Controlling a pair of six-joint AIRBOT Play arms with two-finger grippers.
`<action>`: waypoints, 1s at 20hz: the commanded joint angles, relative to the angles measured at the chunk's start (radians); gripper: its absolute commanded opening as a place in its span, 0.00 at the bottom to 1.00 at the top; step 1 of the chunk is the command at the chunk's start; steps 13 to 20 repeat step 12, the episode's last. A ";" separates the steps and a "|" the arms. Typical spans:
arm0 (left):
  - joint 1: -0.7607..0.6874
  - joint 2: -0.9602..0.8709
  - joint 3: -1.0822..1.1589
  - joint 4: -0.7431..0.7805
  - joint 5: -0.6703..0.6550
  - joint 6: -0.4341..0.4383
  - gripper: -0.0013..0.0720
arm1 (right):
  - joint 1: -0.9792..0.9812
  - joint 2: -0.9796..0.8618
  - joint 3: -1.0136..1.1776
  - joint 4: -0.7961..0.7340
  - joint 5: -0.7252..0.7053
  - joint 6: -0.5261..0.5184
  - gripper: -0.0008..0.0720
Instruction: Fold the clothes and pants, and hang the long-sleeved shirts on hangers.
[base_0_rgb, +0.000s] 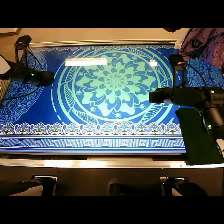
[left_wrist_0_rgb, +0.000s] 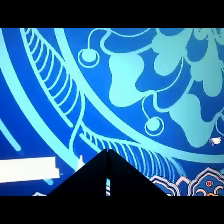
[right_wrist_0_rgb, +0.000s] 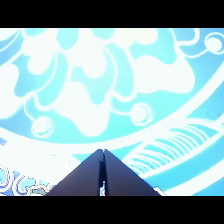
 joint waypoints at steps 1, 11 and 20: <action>-0.005 0.057 -0.059 0.060 0.042 0.008 0.04 | 0.045 0.000 0.001 -0.026 0.012 -0.004 0.06; -0.006 0.047 -0.059 0.059 0.043 0.008 0.04 | 0.045 0.000 0.001 -0.026 0.012 -0.004 0.06; -0.006 0.047 -0.059 0.059 0.043 0.008 0.04 | 0.044 -0.001 0.001 -0.026 0.012 -0.004 0.06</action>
